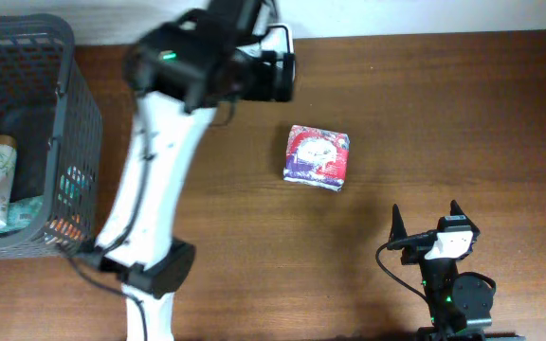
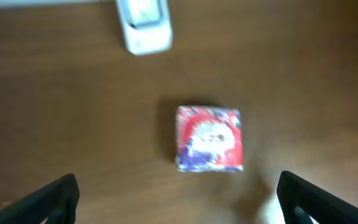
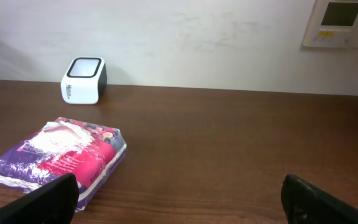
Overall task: Scan the item barcode
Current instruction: 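Carry the purple-red package with the left gripper onto the table center, then reach the left gripper into the basket and grasp the white bamboo tube, then place the white bamboo tube beside the package with the left gripper, then grasp the green wipes pack in the basket and place it by the tube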
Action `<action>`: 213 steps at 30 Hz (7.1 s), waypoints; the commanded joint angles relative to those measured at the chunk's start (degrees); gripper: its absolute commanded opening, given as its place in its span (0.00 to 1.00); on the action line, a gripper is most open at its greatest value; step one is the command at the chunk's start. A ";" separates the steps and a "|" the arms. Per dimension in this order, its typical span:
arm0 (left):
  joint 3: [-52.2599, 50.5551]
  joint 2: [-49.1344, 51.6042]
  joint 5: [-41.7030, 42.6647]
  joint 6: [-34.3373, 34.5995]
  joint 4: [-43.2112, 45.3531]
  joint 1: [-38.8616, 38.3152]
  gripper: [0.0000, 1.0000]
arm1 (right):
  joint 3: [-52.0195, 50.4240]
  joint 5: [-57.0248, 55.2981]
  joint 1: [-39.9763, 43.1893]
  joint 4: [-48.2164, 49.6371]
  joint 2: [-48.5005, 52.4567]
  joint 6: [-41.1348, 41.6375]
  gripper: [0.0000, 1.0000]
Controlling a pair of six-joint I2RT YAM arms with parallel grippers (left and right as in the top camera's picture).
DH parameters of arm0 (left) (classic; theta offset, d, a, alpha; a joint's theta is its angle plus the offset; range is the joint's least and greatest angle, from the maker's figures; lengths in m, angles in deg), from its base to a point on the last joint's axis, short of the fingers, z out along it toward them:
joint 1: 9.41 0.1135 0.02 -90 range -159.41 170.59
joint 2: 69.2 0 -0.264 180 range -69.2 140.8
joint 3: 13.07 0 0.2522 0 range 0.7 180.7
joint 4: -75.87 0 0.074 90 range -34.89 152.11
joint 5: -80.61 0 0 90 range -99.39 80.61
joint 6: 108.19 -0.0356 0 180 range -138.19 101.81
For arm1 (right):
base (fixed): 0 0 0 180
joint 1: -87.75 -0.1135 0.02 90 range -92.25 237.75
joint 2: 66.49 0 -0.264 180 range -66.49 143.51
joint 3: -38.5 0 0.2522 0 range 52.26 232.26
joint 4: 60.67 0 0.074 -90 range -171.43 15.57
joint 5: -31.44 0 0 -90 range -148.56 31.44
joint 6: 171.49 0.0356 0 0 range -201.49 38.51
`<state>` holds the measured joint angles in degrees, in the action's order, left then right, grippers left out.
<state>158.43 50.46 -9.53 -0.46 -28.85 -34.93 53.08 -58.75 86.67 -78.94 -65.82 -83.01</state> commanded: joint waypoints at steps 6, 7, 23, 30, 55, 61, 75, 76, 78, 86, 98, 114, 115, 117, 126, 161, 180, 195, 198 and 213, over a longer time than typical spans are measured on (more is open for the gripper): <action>0.68 -7.41 -8.35 -1.33 0.81 31.08 1.00 | -0.50 -0.52 0.42 -0.17 -0.46 0.24 0.99; 0.68 -7.26 -8.26 -1.29 0.83 34.27 0.99 | -0.50 -0.52 0.42 -0.17 -0.46 0.24 0.99; -46.64 -6.73 -19.45 -19.58 21.51 55.60 0.98 | -0.50 -0.52 0.42 -0.17 -0.46 0.24 0.99; -61.02 -6.73 -22.64 -39.41 42.60 55.67 0.91 | -0.50 -0.52 0.42 -0.17 -0.46 0.24 0.99; -73.53 -1.03 -16.06 -43.54 61.35 60.89 0.00 | -0.50 -0.50 0.42 -0.17 -0.46 0.24 0.99; -73.16 -16.94 -1.66 -24.79 61.83 58.93 0.00 | -0.50 -0.52 0.42 -0.17 -0.46 0.24 0.99; -73.29 -53.66 29.27 11.74 64.13 43.39 0.00 | -0.50 -0.52 0.42 -0.17 -0.46 0.24 0.99; -73.31 -52.83 29.27 10.80 62.93 39.32 0.00 | -0.50 -0.52 0.42 -0.17 -0.46 0.24 0.99; -73.31 -49.66 28.92 5.77 61.44 29.66 0.00 | -0.50 -0.50 0.42 -0.17 -0.46 0.24 0.99; -73.31 -26.82 1.81 0.50 51.67 6.29 0.00 | -0.50 -0.50 0.42 -0.17 -0.46 0.24 0.99; -73.31 -2.86 7.63 -0.68 59.91 -0.68 0.00 | -0.50 -0.50 0.42 -0.17 -0.46 0.24 0.99; -60.70 -10.12 13.90 0.70 44.63 -2.43 0.57 | -0.50 -0.52 0.42 -0.17 -0.46 0.24 0.99; -59.10 -11.85 13.88 0.55 43.23 -1.84 0.57 | -0.50 -0.52 0.42 -0.17 -0.46 0.24 0.99; -56.54 -15.78 13.88 -0.11 41.24 0.00 0.55 | -0.50 -0.52 0.42 -0.17 -0.46 0.24 0.99; -55.43 -35.26 -17.38 -6.91 39.87 18.93 0.81 | -0.50 -0.50 0.42 -0.17 -0.46 0.24 0.99; -57.57 4.90 -14.64 16.31 20.98 64.04 0.97 | -0.50 -0.50 0.42 -0.17 -0.46 0.24 0.99; -26.40 6.08 -0.22 9.31 4.83 63.91 0.00 | -0.50 -0.50 0.42 -0.17 -0.46 0.24 0.99; 18.32 -0.85 28.24 -9.18 -5.75 46.07 0.00 | -0.50 -0.50 0.42 -0.17 -0.46 0.24 0.99; 13.49 -0.85 28.22 -9.75 -5.75 35.19 0.00 | -0.50 -0.52 0.42 -0.17 -0.46 0.24 0.99; -48.61 -0.83 13.77 -7.91 22.43 6.86 0.00 | -0.50 -0.50 0.42 -0.17 -0.46 0.24 0.99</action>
<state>117.27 50.48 5.05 -10.86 -13.04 -26.89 53.06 -58.75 86.67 -78.92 -65.82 -82.99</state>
